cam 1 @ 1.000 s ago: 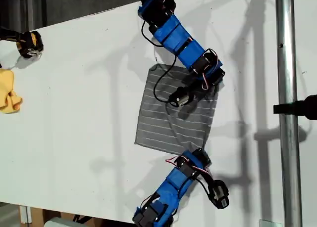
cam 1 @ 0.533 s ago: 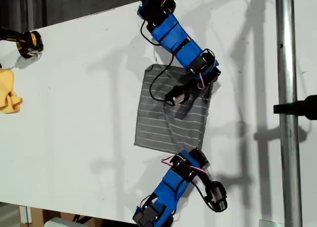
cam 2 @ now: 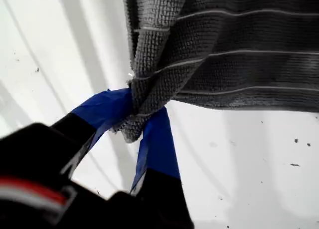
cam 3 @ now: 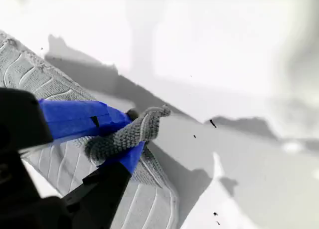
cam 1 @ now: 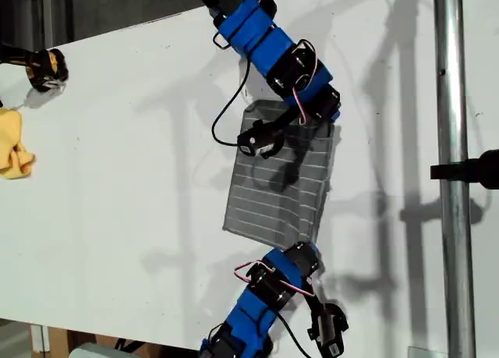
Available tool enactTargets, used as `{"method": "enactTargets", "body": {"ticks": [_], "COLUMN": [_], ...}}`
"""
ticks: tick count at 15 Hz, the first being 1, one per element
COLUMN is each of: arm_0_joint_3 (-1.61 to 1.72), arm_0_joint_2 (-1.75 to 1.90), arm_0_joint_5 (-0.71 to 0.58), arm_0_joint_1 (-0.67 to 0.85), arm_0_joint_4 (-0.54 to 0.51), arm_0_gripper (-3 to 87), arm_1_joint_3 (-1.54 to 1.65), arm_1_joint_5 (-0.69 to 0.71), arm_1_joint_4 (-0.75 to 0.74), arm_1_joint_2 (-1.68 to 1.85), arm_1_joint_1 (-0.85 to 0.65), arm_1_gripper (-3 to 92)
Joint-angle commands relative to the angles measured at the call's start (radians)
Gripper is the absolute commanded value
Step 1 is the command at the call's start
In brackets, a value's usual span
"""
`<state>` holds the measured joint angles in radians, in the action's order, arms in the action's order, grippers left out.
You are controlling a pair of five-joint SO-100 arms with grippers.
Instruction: Grasp corners of a towel and fold twice.
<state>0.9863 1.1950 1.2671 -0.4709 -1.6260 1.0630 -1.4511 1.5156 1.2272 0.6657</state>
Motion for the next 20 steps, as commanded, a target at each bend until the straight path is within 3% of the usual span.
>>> {"method": "enactTargets", "body": {"ticks": [1,4,12,17,20], "arm_0_joint_3": [0.04,0.155,0.183,0.179,0.178], "arm_0_joint_2": [0.092,0.144,0.141,0.133,0.107], "arm_0_joint_5": [-0.008,-0.061,-0.405,-0.512,-0.525], "arm_0_joint_1": [0.072,0.222,0.647,0.796,0.805], "arm_0_joint_4": [-0.015,-0.008,0.006,0.012,0.017], "arm_0_gripper": [-1.6,-1.7,-1.7,-1.7,-1.7], "arm_1_joint_3": [0.049,0.222,0.588,0.71,0.769], "arm_1_joint_5": [0.009,0.028,0.21,0.4,0.443], "arm_1_joint_4": [0.008,0.011,0.005,0.002,-0.009], "arm_1_joint_2": [0.1,0.178,0.442,0.624,0.681], "arm_1_joint_1": [-0.066,-0.192,-0.568,-0.81,-0.853], "arm_1_gripper": [-0.2,-0.2,-0.2,-0.2,-0.2]}}
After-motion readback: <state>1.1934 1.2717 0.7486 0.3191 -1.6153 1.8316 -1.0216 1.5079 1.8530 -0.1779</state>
